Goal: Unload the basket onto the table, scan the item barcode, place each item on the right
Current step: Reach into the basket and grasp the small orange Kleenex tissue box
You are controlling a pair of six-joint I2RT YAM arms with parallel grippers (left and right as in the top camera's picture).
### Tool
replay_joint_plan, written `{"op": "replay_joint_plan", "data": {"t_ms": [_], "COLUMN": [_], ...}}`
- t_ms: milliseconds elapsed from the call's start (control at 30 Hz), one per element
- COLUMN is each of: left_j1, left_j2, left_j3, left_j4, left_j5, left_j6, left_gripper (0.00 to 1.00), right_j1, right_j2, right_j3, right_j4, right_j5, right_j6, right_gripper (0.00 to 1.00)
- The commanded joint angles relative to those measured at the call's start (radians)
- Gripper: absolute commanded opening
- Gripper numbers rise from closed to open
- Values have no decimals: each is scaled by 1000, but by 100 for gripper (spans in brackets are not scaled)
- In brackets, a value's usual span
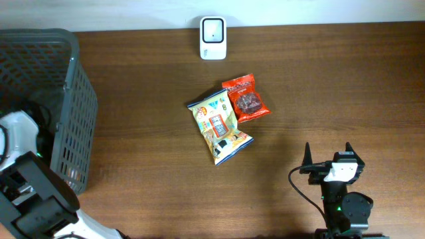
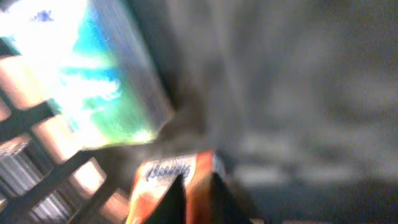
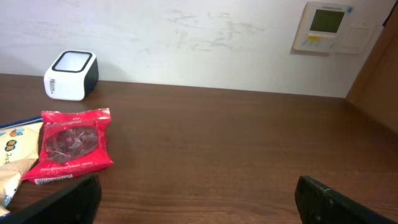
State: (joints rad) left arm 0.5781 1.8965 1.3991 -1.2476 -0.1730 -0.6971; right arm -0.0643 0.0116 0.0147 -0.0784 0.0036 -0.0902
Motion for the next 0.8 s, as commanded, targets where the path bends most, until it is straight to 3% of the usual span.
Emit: {"op": "replay_joint_plan", "data": {"t_ms": [0,233,267,300,367,567,767], "left_j1": [-1,-1,-1,-1,-1,-2,-1], "left_j2": [-16,-16,-16,-17,-15,-15,-15], "left_j3": [240,622,640,640,597,359,92], "left_j4": [-117,-346,-373,-390,-406,-331,-117], "left_j5": [-6,-3,-5,-10,-42,-40,-28], "left_j6": [17,17,17,17,17,16,16], "left_gripper": [0,0,12,33,99,99,100], "right_j1": [6,6,6,6,6,6,6], "right_j2": [-6,-6,-6,-6,-6,-6,-6], "right_j3": [-9,-9,-9,-9,-9,-9,-9], "right_j4": [-3,-3,-3,-3,-3,-3,-2], "right_j5": [5,5,5,5,5,5,5], "right_j6": [-7,-7,-7,-7,-7,-7,-7], "right_gripper": [99,98,99,98,98,98,98]}}
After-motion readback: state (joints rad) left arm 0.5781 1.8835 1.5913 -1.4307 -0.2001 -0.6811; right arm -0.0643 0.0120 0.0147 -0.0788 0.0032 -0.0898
